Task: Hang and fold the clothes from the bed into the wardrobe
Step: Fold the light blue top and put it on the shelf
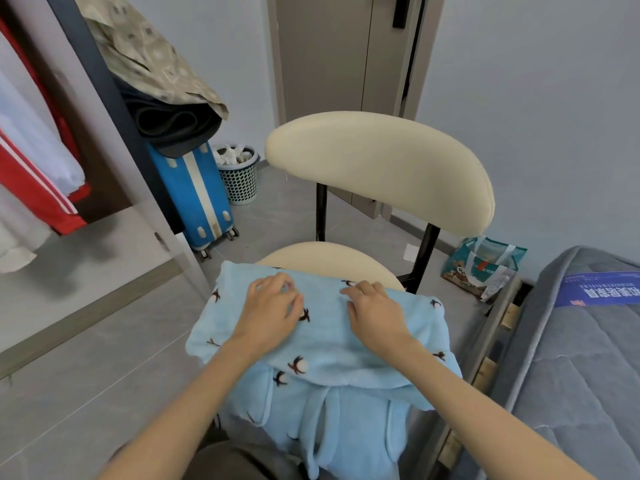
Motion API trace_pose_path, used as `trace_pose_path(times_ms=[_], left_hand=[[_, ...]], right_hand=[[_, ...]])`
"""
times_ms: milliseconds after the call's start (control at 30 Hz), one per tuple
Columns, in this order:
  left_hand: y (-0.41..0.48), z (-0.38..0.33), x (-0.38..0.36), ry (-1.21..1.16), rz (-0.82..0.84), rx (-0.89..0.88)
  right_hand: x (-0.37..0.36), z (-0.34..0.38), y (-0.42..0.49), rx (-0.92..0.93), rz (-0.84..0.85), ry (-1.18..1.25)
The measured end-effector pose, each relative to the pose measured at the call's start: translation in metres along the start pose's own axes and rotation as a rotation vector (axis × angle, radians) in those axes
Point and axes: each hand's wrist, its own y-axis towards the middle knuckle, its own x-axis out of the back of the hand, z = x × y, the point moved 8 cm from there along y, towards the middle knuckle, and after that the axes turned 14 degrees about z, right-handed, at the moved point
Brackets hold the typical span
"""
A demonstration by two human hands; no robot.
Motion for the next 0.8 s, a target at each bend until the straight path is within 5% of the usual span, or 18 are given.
trace_pose_path(times_ms=[167, 500, 667, 800], left_hand=[[0.009, -0.001, -0.075, 0.134, 0.250, 0.250], [-0.043, 0.073, -0.092, -0.046, 0.129, 0.444], [0.006, 0.040, -0.065, 0.065, 0.261, 0.155], [0.059, 0.042, -0.058, 0.124, 0.590, 0.046]], right_hand=[[-0.064, -0.008, 0.009, -0.161, 0.144, -0.011], [-0.102, -0.111, -0.044, -0.403, 0.112, 0.099], [-0.051, -0.089, -0.004, -0.156, 0.039, 0.158], [-0.032, -0.088, 0.041, -0.068, 0.305, 0.191]])
